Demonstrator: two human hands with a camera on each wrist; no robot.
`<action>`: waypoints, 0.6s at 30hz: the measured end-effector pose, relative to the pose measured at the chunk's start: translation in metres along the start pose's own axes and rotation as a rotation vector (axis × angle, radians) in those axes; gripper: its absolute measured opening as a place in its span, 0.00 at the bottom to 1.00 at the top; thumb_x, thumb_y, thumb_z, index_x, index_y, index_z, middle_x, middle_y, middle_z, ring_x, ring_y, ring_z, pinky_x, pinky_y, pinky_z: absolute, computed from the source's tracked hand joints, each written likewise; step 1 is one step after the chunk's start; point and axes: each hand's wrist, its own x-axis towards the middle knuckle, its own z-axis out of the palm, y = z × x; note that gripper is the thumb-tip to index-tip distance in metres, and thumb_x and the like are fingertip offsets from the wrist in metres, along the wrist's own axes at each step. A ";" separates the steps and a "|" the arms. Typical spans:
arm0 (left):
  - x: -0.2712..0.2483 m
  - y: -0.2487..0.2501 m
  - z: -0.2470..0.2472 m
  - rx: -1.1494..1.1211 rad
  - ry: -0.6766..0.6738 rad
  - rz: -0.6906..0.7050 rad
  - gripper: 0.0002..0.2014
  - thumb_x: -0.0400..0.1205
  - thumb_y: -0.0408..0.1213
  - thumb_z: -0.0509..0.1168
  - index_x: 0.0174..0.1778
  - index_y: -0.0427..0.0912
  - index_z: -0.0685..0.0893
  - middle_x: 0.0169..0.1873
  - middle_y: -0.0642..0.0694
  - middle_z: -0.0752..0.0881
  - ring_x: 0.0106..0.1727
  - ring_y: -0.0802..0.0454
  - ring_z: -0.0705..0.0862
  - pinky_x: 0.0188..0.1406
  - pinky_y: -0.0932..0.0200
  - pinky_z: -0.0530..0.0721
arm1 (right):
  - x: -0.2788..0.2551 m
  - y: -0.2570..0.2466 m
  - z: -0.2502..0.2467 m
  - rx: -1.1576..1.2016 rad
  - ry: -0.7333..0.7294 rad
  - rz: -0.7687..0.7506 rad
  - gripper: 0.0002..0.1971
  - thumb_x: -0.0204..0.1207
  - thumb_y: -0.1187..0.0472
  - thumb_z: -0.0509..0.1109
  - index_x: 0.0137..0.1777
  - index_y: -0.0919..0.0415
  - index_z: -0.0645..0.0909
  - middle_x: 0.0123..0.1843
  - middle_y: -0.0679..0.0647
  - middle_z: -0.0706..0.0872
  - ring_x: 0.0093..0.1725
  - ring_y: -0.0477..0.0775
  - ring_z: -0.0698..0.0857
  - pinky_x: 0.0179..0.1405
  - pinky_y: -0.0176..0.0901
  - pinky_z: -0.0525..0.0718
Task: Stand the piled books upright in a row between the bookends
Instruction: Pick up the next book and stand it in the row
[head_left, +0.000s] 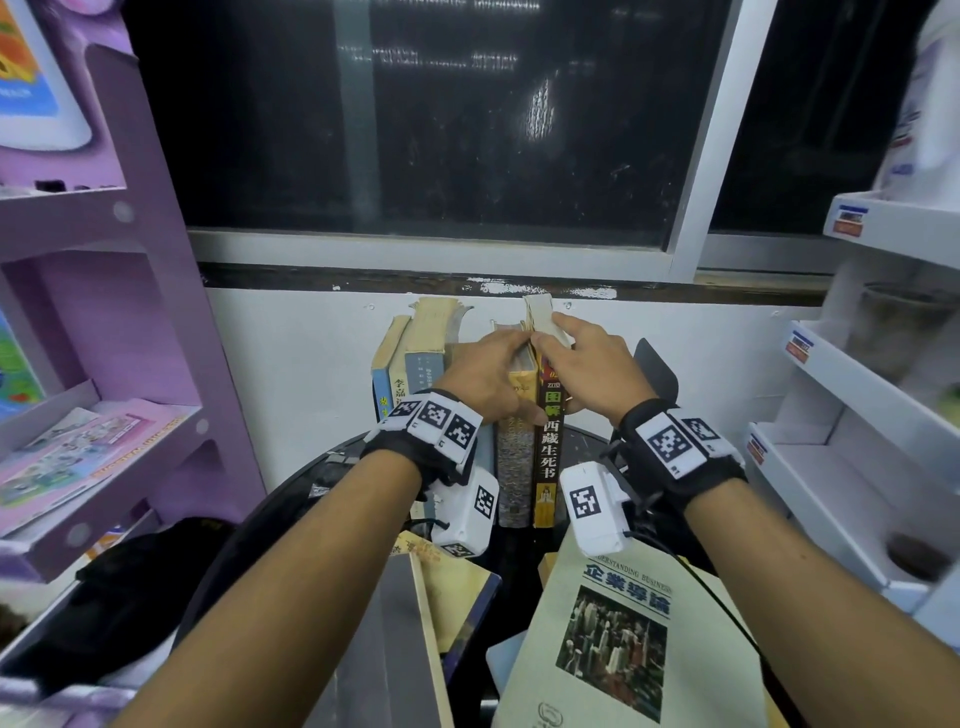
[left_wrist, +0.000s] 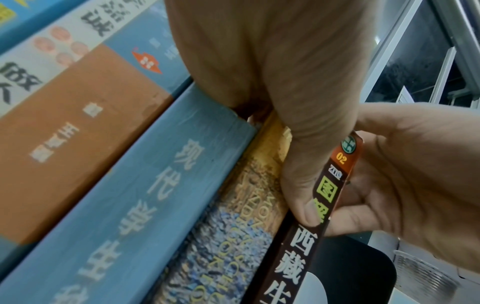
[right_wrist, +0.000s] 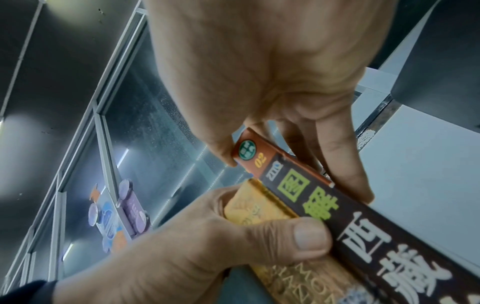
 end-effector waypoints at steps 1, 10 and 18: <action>0.000 0.000 0.000 -0.003 -0.001 0.000 0.50 0.58 0.47 0.85 0.76 0.46 0.71 0.69 0.49 0.78 0.70 0.50 0.76 0.72 0.47 0.74 | 0.000 0.000 -0.001 -0.004 -0.005 0.003 0.22 0.84 0.48 0.59 0.71 0.59 0.76 0.59 0.62 0.86 0.57 0.65 0.85 0.56 0.63 0.85; -0.002 0.000 0.001 0.009 0.009 0.007 0.48 0.60 0.47 0.84 0.76 0.45 0.69 0.68 0.48 0.78 0.68 0.49 0.77 0.71 0.47 0.75 | -0.001 0.000 -0.002 0.015 -0.032 0.069 0.33 0.77 0.37 0.61 0.80 0.49 0.68 0.72 0.59 0.79 0.65 0.62 0.83 0.57 0.61 0.87; -0.012 0.003 0.003 0.056 0.058 0.063 0.49 0.64 0.46 0.82 0.80 0.42 0.66 0.77 0.45 0.69 0.77 0.47 0.68 0.79 0.48 0.66 | -0.006 0.008 -0.012 0.213 -0.096 0.148 0.26 0.82 0.42 0.63 0.78 0.47 0.67 0.62 0.57 0.85 0.48 0.57 0.90 0.45 0.52 0.91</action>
